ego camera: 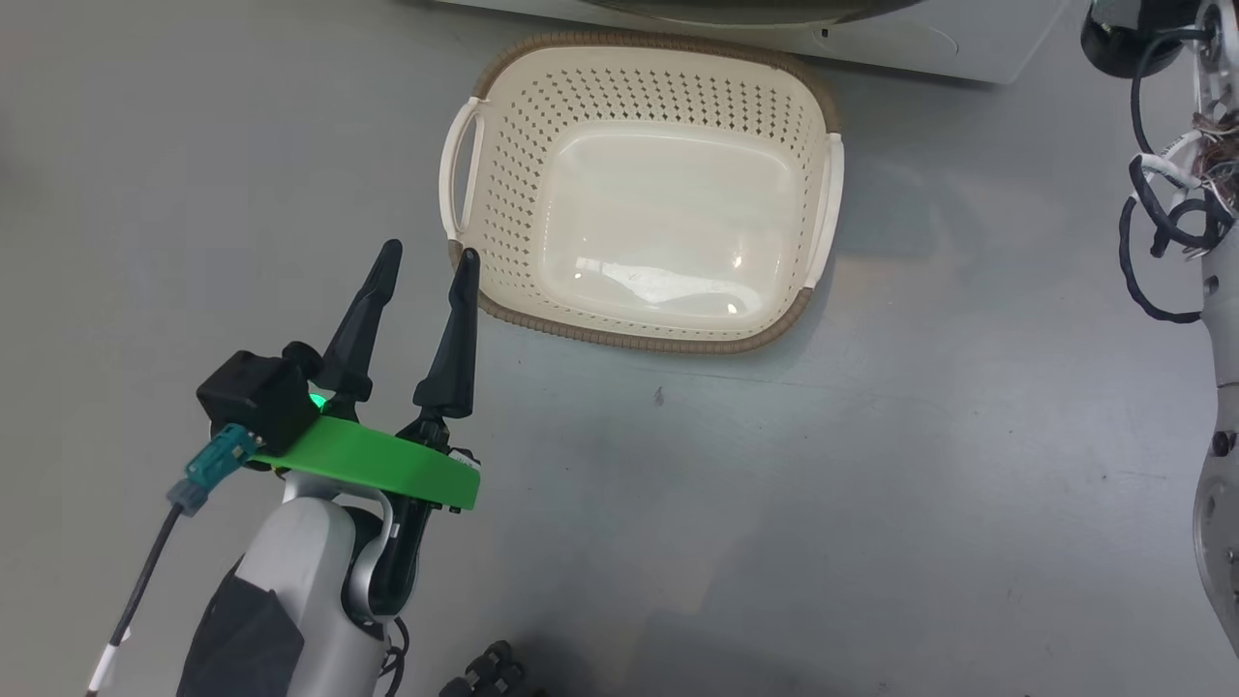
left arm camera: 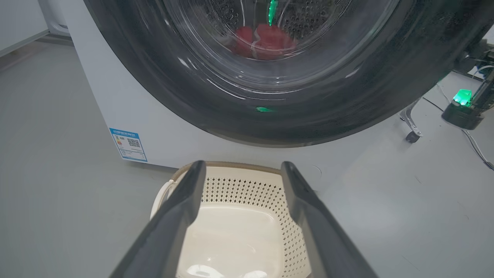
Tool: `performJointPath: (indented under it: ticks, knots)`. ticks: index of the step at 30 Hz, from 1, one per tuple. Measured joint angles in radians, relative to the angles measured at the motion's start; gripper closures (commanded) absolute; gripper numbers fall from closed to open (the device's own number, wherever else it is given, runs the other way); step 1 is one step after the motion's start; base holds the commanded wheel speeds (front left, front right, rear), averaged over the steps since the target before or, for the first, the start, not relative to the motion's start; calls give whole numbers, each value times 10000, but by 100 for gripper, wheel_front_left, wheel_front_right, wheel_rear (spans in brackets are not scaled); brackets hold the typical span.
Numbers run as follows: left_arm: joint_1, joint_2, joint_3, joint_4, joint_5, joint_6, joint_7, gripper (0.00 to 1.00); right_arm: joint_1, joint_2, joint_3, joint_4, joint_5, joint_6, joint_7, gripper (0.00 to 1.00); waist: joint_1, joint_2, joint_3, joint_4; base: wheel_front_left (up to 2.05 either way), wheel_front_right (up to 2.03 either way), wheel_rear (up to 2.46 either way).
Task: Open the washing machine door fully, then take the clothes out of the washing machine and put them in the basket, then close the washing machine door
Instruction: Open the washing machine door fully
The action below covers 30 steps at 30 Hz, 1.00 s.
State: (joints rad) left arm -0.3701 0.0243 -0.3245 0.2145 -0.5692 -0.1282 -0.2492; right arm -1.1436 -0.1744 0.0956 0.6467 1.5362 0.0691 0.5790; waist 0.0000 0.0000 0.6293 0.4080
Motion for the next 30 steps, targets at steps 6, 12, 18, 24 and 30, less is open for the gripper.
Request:
performJointPath:
  ticks: [6,12,18,24,30]
  knots:
    - [-10,-6,213,-6,2,0,0,0,110,295,299,180,81,121,573,100,0,0,-65,-137,0,0,0]
    - [-105,-8,247,-8,2,0,0,0,638,295,671,293,109,226,1204,100,0,0,-241,-220,0,0,0]
    - [-146,-8,305,25,4,0,0,0,1372,385,1085,391,111,353,1804,100,0,0,-501,-233,0,0,0]
    - [-145,-8,337,104,6,0,0,0,2058,608,1582,376,127,435,2261,100,0,0,-861,-199,0,0,0]
    - [-133,-8,341,173,6,0,-2,0,2556,809,1847,278,257,443,2387,100,0,0,-1159,-114,0,0,0]
